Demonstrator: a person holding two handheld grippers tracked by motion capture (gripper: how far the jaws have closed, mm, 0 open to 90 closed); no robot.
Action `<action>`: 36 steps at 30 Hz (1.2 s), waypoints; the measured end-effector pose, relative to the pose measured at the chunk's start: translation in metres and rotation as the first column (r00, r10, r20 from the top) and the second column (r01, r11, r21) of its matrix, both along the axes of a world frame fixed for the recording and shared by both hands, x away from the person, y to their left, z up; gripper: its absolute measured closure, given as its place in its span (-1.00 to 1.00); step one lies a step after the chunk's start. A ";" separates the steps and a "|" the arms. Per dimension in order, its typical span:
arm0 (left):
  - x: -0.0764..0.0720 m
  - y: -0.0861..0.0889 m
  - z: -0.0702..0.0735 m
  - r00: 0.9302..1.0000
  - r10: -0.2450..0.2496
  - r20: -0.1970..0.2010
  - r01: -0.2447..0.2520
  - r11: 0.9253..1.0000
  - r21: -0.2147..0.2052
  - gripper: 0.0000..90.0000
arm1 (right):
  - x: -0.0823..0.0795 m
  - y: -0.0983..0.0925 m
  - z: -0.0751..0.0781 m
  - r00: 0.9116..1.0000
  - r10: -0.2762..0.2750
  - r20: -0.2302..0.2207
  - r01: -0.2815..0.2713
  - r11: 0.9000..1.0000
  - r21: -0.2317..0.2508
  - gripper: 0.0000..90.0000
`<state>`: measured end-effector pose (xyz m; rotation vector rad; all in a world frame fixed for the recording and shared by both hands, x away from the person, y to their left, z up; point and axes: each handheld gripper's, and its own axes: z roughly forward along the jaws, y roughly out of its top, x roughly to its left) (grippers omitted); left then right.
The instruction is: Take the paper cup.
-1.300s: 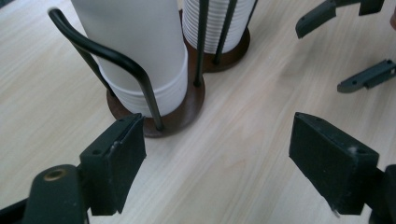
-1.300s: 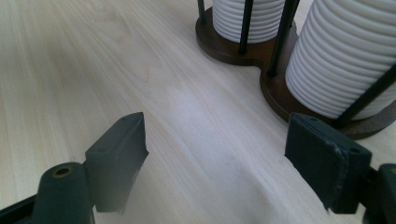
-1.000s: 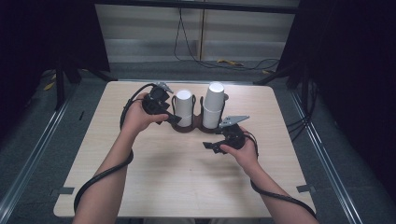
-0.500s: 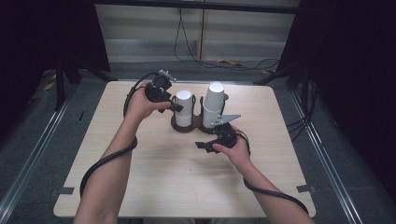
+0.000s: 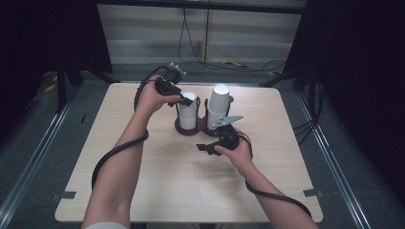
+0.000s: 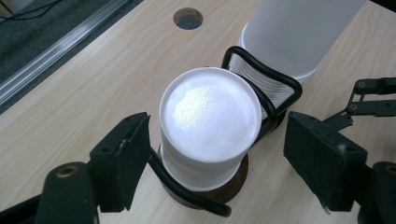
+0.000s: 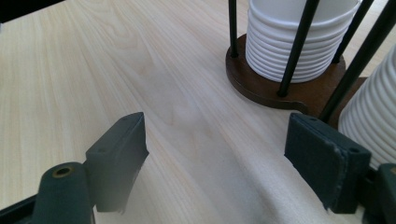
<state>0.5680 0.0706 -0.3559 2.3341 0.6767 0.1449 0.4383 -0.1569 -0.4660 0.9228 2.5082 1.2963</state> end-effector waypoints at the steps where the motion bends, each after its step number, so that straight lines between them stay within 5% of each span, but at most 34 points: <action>1: 0.001 -0.002 -0.001 1.000 -0.005 0.000 0.005 1.000 0.003 -0.48 | 0.000 0.001 0.000 1.000 -0.002 -0.004 0.002 1.000 0.003 -0.55; 18: 0.014 -0.017 -0.014 1.000 0.000 -0.020 0.001 1.000 0.028 -0.38 | 0.004 0.005 -0.002 1.000 0.003 -0.001 -0.003 1.000 0.010 -0.53; 36: 0.012 -0.018 -0.005 0.998 0.020 -0.061 -0.016 0.998 0.067 -0.26 | 0.017 0.049 -0.015 0.999 0.008 0.037 -0.009 1.000 0.030 -0.58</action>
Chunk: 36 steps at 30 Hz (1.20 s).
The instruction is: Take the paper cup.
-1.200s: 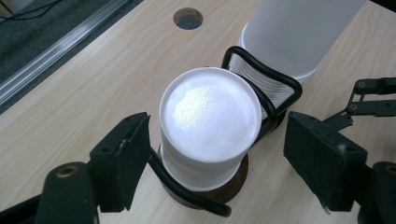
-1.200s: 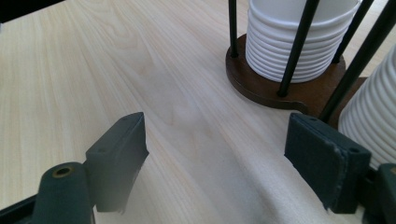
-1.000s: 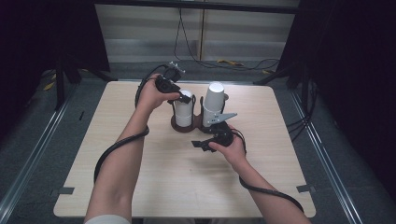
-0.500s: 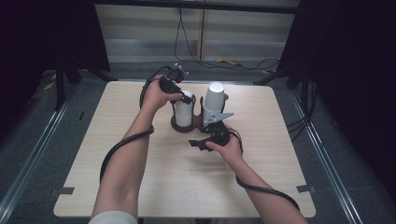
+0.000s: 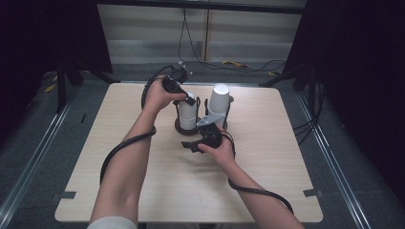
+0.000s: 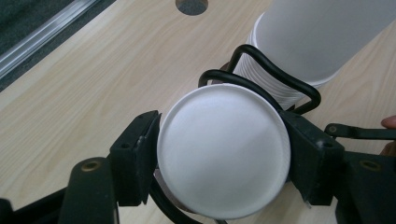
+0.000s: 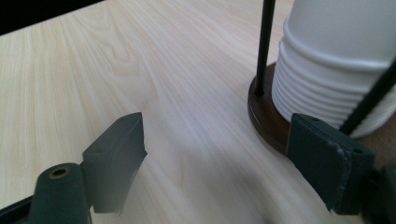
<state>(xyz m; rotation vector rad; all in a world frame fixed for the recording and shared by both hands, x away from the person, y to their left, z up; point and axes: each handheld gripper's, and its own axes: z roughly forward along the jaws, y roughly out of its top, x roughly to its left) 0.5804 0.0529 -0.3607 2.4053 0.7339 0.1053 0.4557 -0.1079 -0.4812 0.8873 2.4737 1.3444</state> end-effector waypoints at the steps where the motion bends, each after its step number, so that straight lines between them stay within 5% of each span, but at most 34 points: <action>1: 0.000 0.000 0.000 1.000 0.000 0.000 0.000 1.000 0.000 -0.26 | 0.000 0.000 0.000 1.000 0.000 0.000 0.000 1.000 0.000 -0.58; 15: -0.001 -0.005 0.005 1.000 0.003 -0.021 -0.003 1.000 0.012 -0.26 | 0.012 0.012 0.000 0.999 -0.053 0.005 0.052 0.997 0.051 -0.65; 19: -0.001 -0.006 0.006 1.000 0.008 -0.024 -0.008 1.000 0.022 -0.26 | 0.015 0.015 0.000 0.995 -0.099 0.005 0.099 0.994 0.043 -0.68; 36: -0.002 -0.006 0.021 0.999 0.024 -0.027 -0.023 0.999 0.047 -0.26 | 0.016 0.016 -0.002 0.994 -0.113 0.012 0.113 0.994 0.014 -0.67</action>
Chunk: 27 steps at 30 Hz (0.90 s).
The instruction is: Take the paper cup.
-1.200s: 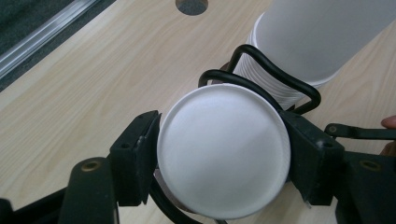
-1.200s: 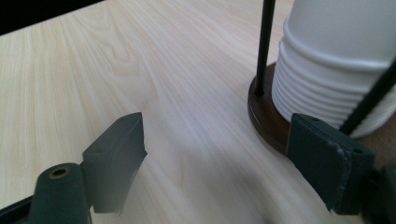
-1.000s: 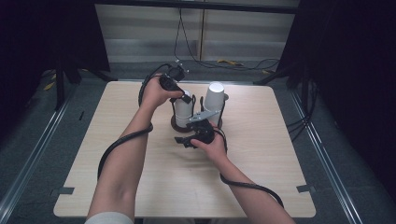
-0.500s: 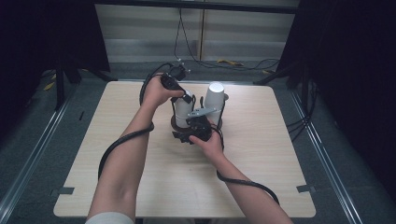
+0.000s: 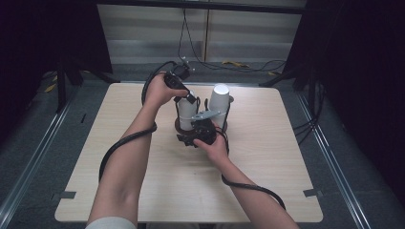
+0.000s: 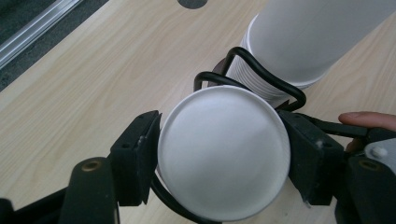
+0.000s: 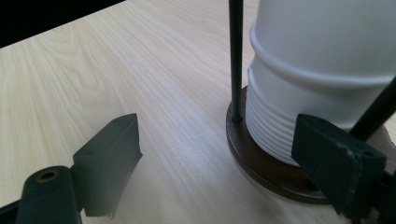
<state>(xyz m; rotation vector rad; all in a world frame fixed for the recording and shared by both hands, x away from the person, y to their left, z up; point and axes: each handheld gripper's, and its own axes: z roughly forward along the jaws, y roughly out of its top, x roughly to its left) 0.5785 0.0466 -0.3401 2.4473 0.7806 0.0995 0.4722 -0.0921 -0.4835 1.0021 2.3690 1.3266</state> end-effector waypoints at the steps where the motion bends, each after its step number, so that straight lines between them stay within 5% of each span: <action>1: 0.000 0.000 0.003 1.000 -0.005 0.002 0.005 1.000 0.007 -0.26 | 0.000 -0.001 -0.001 1.000 -0.006 0.000 0.006 1.000 0.001 -0.67; 27: -0.003 0.004 0.047 0.999 0.007 0.045 -0.008 1.000 0.022 -0.25 | -0.001 0.004 -0.002 1.000 0.000 0.009 0.000 1.000 -0.005 -0.67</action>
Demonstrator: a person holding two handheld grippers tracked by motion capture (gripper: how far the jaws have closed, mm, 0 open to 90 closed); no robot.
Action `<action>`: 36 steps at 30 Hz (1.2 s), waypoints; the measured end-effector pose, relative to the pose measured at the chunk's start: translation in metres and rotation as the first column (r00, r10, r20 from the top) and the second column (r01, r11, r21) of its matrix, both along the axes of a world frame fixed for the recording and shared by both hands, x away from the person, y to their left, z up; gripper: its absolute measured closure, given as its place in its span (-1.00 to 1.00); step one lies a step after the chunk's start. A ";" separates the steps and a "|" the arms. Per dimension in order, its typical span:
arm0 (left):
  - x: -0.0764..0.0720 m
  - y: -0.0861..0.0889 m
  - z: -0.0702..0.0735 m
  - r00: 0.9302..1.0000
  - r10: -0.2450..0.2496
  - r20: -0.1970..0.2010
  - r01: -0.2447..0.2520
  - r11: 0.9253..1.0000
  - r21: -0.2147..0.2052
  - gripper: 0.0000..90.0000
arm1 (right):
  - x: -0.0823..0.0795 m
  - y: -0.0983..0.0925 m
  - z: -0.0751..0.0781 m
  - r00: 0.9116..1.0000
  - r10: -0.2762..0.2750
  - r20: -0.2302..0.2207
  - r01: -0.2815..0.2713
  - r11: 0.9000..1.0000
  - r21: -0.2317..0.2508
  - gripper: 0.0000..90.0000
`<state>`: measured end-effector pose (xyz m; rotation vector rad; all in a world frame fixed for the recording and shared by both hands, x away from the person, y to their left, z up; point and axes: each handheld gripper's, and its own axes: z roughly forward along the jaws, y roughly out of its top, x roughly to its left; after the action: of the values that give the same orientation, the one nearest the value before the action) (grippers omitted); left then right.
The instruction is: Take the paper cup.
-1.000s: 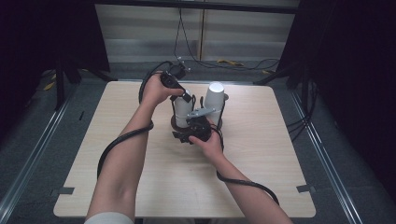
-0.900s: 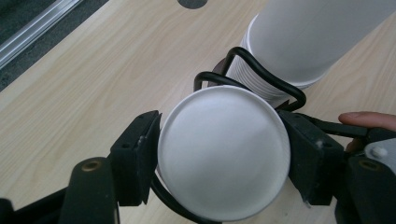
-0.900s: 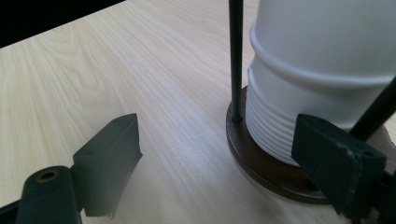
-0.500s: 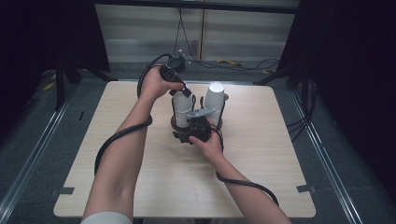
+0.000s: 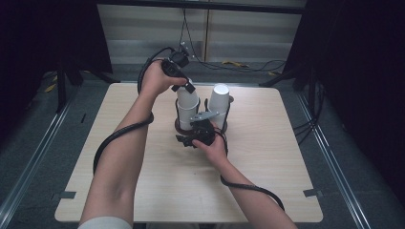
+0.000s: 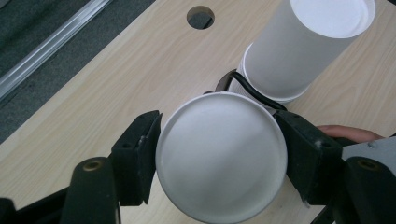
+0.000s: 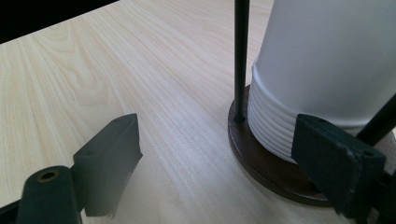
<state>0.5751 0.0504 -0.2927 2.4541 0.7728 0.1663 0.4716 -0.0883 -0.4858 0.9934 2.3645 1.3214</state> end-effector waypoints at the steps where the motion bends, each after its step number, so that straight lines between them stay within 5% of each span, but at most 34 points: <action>1: 0.000 0.000 0.001 1.000 0.001 0.001 -0.001 1.000 -0.001 -0.25 | 0.000 0.000 0.000 1.000 0.000 0.001 0.000 1.000 -0.001 -0.67; 26: -0.020 0.007 0.036 1.000 -0.024 0.017 0.023 1.000 0.019 -0.24 | -0.009 -0.007 -0.004 1.000 0.022 -0.005 -0.022 1.000 -0.013 -0.67; 36: -0.030 0.005 0.031 0.999 -0.034 0.003 0.034 0.999 0.017 -0.24 | -0.018 -0.017 0.001 0.999 0.043 0.007 -0.043 0.999 -0.016 -0.68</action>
<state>0.5453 0.0558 -0.2621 2.4810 0.7305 0.1652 0.4538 -0.1048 -0.4848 0.9368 2.3997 1.3166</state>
